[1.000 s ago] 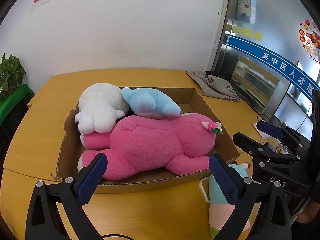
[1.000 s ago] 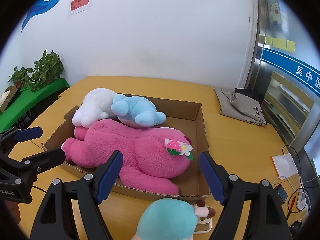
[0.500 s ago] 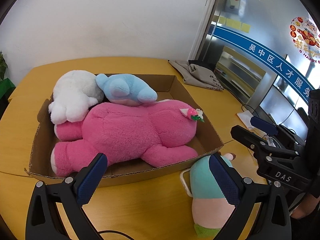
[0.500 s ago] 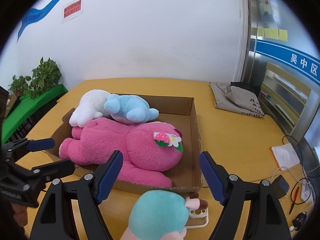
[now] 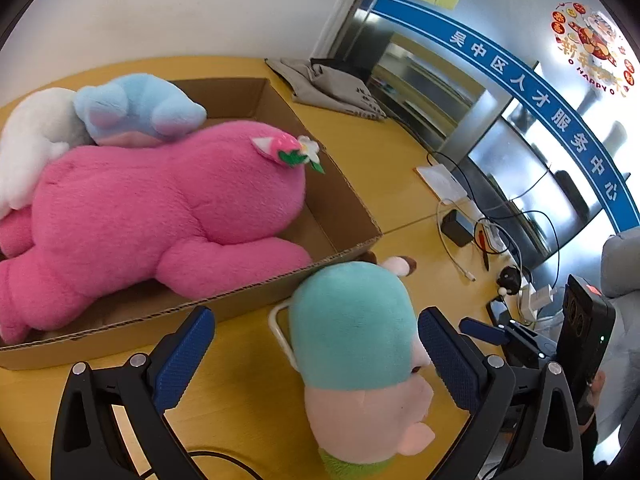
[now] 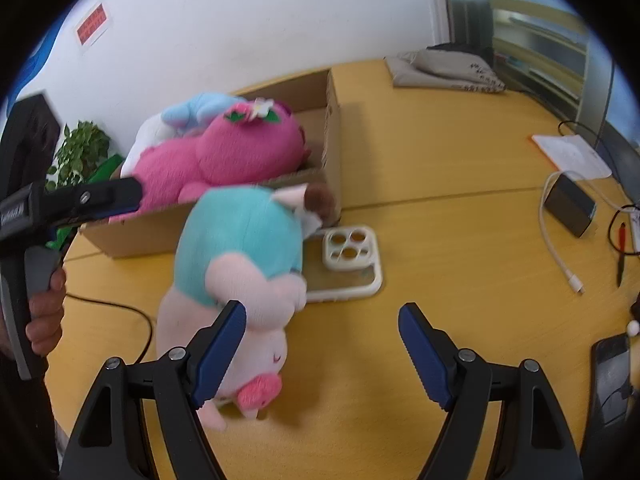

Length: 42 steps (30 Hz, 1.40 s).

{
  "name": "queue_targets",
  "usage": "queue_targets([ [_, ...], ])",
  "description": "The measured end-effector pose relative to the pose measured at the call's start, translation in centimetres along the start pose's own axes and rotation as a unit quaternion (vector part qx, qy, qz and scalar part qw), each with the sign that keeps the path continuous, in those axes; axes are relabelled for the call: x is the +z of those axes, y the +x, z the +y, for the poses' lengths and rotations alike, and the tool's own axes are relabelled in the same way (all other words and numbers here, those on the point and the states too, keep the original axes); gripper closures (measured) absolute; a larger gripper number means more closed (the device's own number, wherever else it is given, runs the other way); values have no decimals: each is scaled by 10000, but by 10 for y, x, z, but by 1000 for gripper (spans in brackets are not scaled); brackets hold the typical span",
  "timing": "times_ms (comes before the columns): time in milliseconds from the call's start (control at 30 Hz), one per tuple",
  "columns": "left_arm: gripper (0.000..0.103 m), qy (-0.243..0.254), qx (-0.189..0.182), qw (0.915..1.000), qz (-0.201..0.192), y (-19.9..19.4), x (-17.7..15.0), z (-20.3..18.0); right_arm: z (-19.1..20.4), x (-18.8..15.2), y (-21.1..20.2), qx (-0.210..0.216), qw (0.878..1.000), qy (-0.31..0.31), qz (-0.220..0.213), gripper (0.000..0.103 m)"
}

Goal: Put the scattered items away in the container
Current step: 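Close both grippers on the teal-and-pink pig plush and lift it, then carry the pig plush with both grippers and lower it into the box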

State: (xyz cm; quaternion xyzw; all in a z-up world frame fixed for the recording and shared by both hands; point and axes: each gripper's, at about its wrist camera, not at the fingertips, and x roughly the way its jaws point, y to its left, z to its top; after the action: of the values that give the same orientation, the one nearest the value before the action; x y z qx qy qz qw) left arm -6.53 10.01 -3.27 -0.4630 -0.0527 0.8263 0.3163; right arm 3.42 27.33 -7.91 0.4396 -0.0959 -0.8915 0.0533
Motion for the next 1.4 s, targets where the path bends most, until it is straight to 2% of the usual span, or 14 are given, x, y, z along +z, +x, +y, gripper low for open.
queue_targets([
  [167, 0, -34, -247, 9986, 462, 36, 0, -8, 32, -8, 7, 636, 9973, -308, 208, 24],
  [267, 0, -235, -520, 9953, 782, 59, 2, -6, 46, -11, 23, 609, 9969, -326, 378, 21],
  [333, 1, -272, -382, 9944, 942, 72, 1, -4, 49, -13, 31, 809, 9958, -69, 425, 21],
  [400, 7, -238, -345, 9928, 1120, 82, -2, -3, 51, -14, 36, 926, 9947, 119, 440, 20],
  [467, 8, -320, -477, 9915, 1170, 85, -6, -1, 55, -16, 42, 985, 9939, 200, 451, 20],
  [633, 16, -331, -540, 9912, 1159, 81, -9, 0, 54, -19, 49, 1162, 9915, 339, 467, 19],
  [700, 18, -317, -525, 9918, 1121, 76, -11, 1, 57, -20, 49, 1198, 9918, 167, 421, 20],
  [767, 19, -328, -523, 9924, 1066, 70, -13, 4, 61, -22, 47, 1235, 9917, -24, 369, 29],
  [867, 21, -362, -496, 9936, 943, 54, -15, 6, 64, -23, 44, 1417, 9892, -101, 349, 37],
  [1033, 21, -190, -506, 9979, 362, 9, -2, -5, 83, -12, 13, 1525, 9863, -617, -85, 40],
  [1133, 21, -29, -514, 9987, -26, -15, 23, -16, 89, 12, -11, 1525, 9831, -931, -392, 40],
  [1233, 21, 211, -419, 9984, -304, -26, 64, -23, 91, 46, -21, 1474, 9799, -1206, -594, 39],
  [1400, 21, 232, -406, 9971, -608, -21, 151, -16, 88, 131, -18, 1438, 9751, -1475, -816, 39],
])
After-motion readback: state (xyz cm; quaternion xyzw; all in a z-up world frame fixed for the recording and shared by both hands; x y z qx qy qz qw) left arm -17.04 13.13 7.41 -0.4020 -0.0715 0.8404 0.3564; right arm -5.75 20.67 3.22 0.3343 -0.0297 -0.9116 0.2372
